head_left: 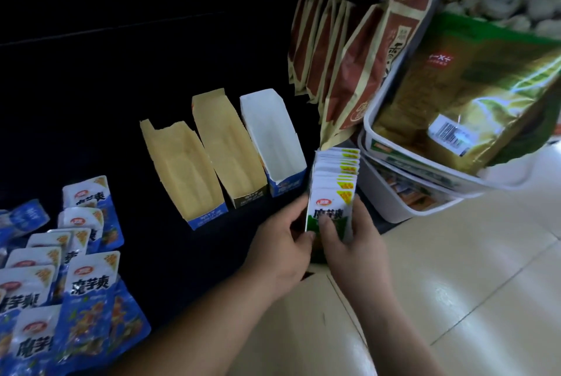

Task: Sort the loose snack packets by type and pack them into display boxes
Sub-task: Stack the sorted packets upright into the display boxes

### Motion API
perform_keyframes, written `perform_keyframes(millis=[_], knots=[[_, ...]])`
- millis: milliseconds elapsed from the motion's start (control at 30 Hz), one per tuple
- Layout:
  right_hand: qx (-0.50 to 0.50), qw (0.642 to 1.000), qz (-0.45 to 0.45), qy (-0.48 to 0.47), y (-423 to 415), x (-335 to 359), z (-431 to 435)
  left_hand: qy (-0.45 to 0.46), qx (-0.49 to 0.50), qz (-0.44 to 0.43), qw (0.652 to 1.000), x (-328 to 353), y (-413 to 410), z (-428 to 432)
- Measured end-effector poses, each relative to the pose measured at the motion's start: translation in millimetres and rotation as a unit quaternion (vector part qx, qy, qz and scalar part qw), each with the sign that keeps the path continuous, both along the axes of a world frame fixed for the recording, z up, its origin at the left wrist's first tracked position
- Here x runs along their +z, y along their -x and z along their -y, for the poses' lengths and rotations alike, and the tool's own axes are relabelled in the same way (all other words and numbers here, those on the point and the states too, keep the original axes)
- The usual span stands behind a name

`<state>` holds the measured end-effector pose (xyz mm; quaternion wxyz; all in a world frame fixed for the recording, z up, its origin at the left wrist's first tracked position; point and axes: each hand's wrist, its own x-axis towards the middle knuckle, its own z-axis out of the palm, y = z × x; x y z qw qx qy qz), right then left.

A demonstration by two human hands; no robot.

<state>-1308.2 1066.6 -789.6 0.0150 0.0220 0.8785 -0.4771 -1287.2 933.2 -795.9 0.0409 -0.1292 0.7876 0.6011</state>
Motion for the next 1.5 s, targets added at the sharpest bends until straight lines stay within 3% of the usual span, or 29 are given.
perform_keyframes(millis=[133, 233, 267, 333, 467, 633, 833, 1000, 1133, 1233, 1367, 1500], knots=[[0.012, 0.997, 0.035, 0.067, 32.0, 0.8, -7.6, -0.036, 0.025, 0.017, 0.999, 8.5, 35.5, 2.3], [-0.033, 0.999, 0.004, -0.023, 18.9, -3.0, -8.1, -0.01, 0.019, 0.013, 1.0, 12.0, 47.4, 3.4], [-0.042, 0.997, 0.009, -0.06, 9.6, -4.6, -5.2, 0.018, 0.015, 0.002, 1.0, 14.7, 48.7, 5.2], [-0.026, 0.998, 0.034, -0.042, -4.9, -8.4, 2.0, 0.126, 0.014, -0.022, 0.992, 21.4, 51.0, 13.5], [-0.032, 0.998, 0.053, 0.005, -2.6, -15.2, 15.7, 0.308, -0.045, 0.056, 0.949, 22.7, 58.3, 42.8], [-0.03, 0.999, 0.024, -0.037, 4.7, -11.6, 28.2, 0.371, -0.039, 0.023, 0.927, 17.6, 52.8, 75.0], [0.015, 0.998, 0.027, -0.054, 12.0, -14.3, 48.0, 0.349, -0.012, -0.013, 0.937, 3.3, 34.1, 110.8], [0.004, 0.999, 0.038, 0.017, 39.1, -7.8, 55.9, 0.287, -0.001, -0.045, 0.957, 5.4, 19.6, 113.6], [-0.036, 0.997, 0.005, 0.075, 3.7, -22.9, 61.7, 0.293, 0.076, -0.111, 0.946, 7.1, -6.6, 120.7], [0.02, 0.992, 0.061, 0.105, -7.4, -36.2, 73.4, 0.287, 0.106, -0.056, 0.951, 2.6, -20.3, 125.9], [0.04, 0.991, 0.071, 0.104, 24.7, -30.3, 81.8, 0.287, 0.081, -0.025, 0.954, -2.1, -25.9, 132.7], [0.073, 0.988, 0.104, 0.083, 56.2, -19.0, 83.3, 0.215, 0.05, -0.015, 0.975, -2.3, -20.8, 132.3]])
